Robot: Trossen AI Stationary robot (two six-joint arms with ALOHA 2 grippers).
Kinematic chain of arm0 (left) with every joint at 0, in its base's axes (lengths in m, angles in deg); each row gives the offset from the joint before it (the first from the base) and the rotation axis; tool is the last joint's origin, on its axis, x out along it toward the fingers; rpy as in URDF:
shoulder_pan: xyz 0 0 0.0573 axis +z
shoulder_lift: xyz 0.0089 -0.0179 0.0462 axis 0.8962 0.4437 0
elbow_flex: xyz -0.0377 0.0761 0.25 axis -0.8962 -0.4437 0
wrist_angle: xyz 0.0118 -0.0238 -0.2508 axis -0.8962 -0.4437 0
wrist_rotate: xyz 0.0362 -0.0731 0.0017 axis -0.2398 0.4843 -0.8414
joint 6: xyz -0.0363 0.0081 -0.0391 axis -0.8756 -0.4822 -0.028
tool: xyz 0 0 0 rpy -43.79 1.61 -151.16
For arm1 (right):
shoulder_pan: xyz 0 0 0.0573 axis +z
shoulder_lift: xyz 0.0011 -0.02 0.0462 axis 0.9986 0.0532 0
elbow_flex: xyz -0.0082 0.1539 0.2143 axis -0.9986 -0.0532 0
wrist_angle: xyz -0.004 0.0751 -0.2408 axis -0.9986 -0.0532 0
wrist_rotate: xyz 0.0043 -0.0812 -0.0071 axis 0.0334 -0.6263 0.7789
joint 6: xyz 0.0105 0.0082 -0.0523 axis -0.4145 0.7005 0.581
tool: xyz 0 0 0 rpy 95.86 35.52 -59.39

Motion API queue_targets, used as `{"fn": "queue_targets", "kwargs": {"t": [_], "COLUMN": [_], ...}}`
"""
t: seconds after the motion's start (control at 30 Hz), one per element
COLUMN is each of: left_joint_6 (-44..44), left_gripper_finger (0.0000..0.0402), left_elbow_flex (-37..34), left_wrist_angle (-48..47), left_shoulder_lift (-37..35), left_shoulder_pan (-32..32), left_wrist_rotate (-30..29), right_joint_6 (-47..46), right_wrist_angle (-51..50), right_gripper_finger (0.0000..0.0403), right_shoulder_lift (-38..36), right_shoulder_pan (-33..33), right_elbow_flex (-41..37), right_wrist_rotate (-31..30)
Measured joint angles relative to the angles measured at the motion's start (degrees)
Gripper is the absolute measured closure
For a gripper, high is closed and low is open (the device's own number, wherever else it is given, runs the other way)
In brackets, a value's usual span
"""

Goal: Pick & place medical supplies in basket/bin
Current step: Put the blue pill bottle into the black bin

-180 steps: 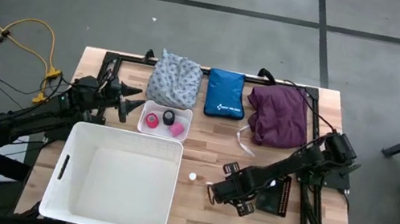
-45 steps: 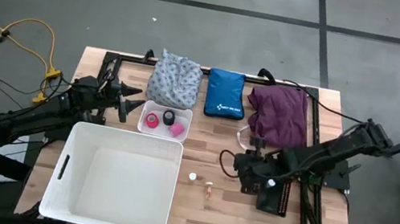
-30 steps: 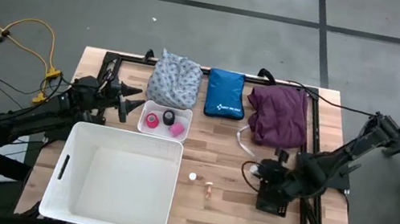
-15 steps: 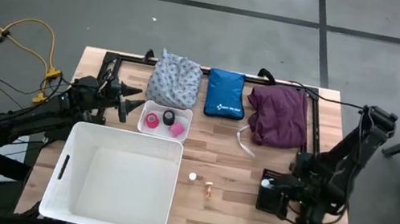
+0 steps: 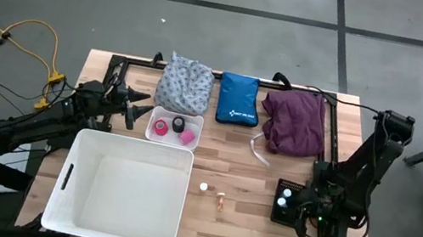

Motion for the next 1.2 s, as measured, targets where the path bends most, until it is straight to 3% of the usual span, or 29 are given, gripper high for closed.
{"fn": "queue_targets", "kwargs": {"t": [0.5, 0.93, 1.2], "left_joint_6": [0.00, 0.00, 0.00], "left_gripper_finger": [0.0161, 0.0161, 0.0161], "left_elbow_flex": [0.00, 0.00, 0.00], "left_wrist_angle": [0.00, 0.00, 0.00], "left_shoulder_lift": [-0.01, 0.01, -0.01], "left_shoulder_pan": [0.01, -0.01, 0.01], "left_wrist_rotate": [0.00, 0.00, 0.00], "right_joint_6": [-1.14, -1.28, -1.30], "right_wrist_angle": [5.12, 5.81, 5.81], "right_gripper_finger": [0.0311, 0.0311, 0.0278], "right_shoulder_lift": [7.78, 8.27, 8.27], "right_shoulder_pan": [0.00, 0.00, 0.00], "right_elbow_flex": [-1.48, -1.48, -1.48], "right_wrist_rotate": [2.62, 3.28, 3.14]}}
